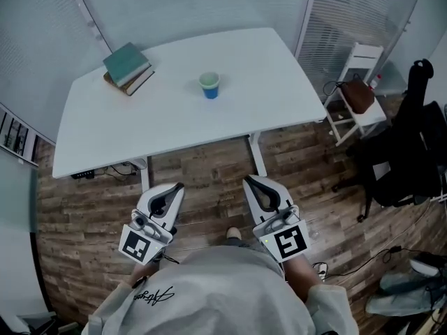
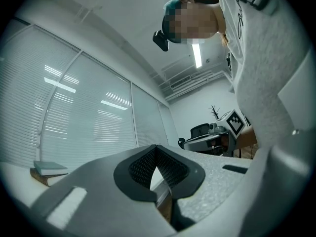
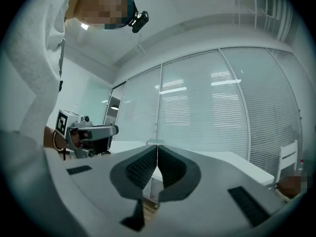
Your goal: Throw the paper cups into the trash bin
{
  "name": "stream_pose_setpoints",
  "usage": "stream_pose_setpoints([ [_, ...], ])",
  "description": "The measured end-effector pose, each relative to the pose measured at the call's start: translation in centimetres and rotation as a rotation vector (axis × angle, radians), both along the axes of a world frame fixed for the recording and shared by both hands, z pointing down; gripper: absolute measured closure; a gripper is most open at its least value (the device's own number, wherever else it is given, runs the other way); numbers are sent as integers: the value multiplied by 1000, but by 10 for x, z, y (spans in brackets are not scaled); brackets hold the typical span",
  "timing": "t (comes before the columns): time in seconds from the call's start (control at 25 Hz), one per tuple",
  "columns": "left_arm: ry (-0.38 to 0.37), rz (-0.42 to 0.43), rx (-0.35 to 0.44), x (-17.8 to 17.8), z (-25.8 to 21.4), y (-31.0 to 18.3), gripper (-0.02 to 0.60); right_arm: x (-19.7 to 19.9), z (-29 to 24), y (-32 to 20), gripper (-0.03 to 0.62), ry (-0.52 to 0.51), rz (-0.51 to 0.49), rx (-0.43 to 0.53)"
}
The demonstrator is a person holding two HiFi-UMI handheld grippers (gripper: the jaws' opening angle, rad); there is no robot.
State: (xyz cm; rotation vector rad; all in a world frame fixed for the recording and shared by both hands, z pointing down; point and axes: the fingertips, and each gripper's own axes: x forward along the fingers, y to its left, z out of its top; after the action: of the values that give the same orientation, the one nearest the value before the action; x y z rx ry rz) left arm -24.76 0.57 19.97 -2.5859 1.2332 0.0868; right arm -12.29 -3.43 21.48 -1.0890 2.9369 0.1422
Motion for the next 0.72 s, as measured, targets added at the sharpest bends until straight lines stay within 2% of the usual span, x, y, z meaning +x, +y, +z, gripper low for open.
stream_pose_setpoints([
  [0.36,9,-55,-17,3,9,-16,578,-4,14,-26,582,-9,-66,-22],
  [0.72,18,-61,-33,-1,12,-20,578,-5,19,-26,582,-7,-67,-43],
])
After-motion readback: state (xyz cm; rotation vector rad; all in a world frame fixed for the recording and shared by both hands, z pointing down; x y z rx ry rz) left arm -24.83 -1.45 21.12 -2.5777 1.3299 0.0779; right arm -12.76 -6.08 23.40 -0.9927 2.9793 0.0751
